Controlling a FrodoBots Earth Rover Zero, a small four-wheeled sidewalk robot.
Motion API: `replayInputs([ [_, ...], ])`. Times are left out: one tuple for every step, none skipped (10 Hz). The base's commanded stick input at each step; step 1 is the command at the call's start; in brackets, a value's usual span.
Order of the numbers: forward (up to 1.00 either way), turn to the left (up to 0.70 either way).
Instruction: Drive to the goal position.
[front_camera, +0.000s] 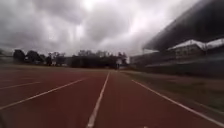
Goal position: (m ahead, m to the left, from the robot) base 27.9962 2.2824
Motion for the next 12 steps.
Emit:
replayInputs([
  [0.7,-0.35],
  [0.7,-0.35],
  [0.7,-0.23],
  [0.7,-0.04],
  [0.7,0.0],
  [0.7,0.0],
  [0.7,0.0],
  [0.7,0.0],
  [0.7,0.0],
  [0.7,0.0],
  [0.7,0.0],
  [0.7,0.0],
])
